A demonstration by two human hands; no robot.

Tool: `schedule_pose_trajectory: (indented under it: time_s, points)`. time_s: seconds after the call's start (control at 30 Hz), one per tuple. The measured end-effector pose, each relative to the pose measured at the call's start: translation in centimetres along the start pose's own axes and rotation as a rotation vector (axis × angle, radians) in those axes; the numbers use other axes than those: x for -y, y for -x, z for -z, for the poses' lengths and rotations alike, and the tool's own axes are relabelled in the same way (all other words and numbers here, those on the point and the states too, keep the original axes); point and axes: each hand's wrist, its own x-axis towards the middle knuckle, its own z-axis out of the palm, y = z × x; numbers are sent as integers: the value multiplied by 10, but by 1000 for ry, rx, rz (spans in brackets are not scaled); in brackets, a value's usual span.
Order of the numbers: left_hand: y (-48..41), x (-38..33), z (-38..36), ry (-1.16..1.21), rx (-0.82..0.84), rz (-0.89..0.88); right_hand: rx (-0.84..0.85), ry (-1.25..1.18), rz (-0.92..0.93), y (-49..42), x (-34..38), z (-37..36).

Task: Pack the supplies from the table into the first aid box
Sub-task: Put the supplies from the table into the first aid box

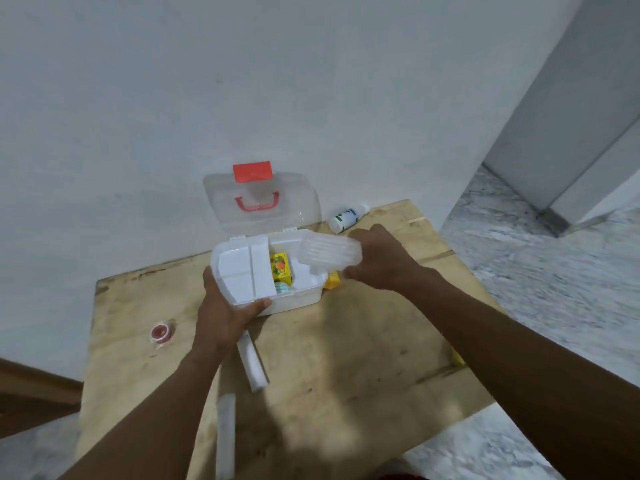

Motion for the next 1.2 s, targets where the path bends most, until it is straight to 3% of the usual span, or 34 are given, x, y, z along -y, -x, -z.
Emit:
schedule_pose_trajectory:
  time_s: [0.27, 0.53, 0.87, 1.2]
  points:
    - [-1, 8, -8, 23, -83, -26, 50, 237, 46, -25, 50, -19]
    - [-5, 6, -10, 27, -86, -48, 70, 240, 157, -65, 65, -44]
    - [-6, 2, -9, 4, -112, -43, 191, 40, 125, -88, 67, -76]
    - [-5, -1, -13, 2, -134, -5, 120, -158, 107, -91, 75, -93]
